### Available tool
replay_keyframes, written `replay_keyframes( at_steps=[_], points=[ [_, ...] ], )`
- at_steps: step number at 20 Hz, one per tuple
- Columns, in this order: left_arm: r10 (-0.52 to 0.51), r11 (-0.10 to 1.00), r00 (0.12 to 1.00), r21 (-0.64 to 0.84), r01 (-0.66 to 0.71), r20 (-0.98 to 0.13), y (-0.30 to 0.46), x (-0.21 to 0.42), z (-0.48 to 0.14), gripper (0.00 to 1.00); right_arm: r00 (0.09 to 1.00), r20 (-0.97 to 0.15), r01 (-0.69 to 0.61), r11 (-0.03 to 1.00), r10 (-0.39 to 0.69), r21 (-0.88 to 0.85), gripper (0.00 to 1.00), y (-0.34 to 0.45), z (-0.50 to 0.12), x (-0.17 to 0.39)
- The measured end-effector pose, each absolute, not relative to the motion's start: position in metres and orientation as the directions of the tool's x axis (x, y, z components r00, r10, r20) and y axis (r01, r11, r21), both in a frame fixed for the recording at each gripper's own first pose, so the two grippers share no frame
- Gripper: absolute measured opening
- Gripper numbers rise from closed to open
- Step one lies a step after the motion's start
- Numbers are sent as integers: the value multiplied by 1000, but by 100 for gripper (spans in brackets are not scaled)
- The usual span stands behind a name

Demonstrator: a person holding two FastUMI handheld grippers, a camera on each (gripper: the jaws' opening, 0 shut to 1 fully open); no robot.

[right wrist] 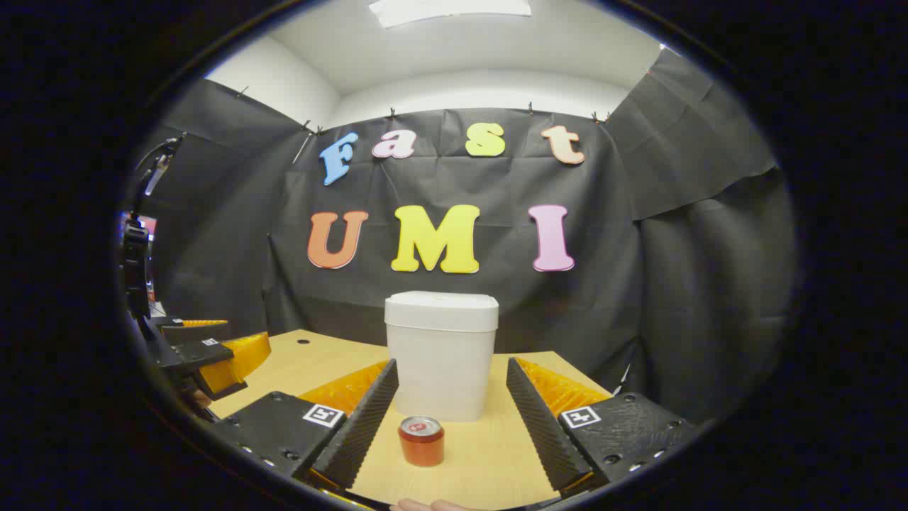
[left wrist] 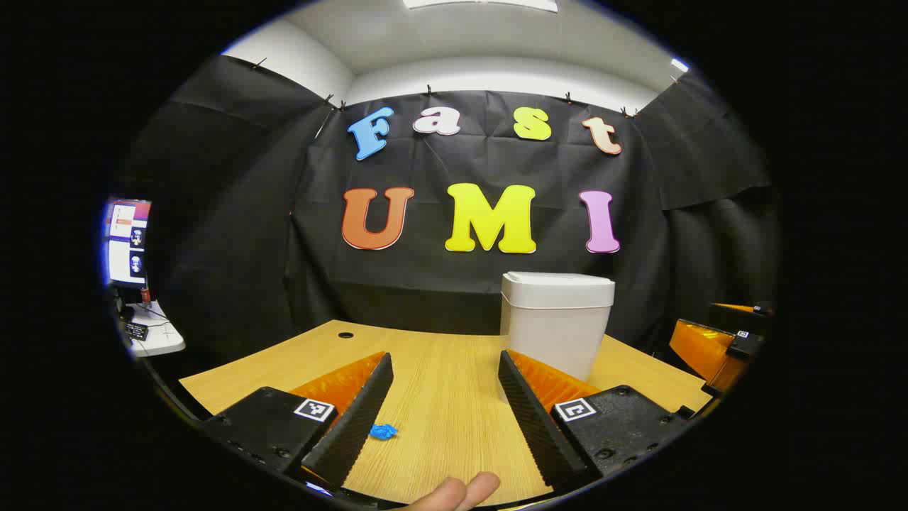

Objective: Press the lid of the desktop garbage bin to open it, pick up the crumpled paper on the desktop and throw it into the bin, then pick up the pop can on the desktop and drop it into the bin, and finally close the garbage bin lid.

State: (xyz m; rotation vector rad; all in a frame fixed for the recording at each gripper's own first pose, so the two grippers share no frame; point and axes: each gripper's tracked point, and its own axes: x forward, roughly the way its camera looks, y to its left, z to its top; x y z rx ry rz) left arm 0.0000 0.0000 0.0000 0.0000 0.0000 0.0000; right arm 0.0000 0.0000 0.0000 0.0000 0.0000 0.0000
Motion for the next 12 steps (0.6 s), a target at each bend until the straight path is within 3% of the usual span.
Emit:
replay_keyframes(
  at_steps=[12],
  points=[
    [2,1000,1000,23,-2,-15,-1,2,-9,97,998,-50,-23,1000,23,4,95,-2,-14,5]
  ],
)
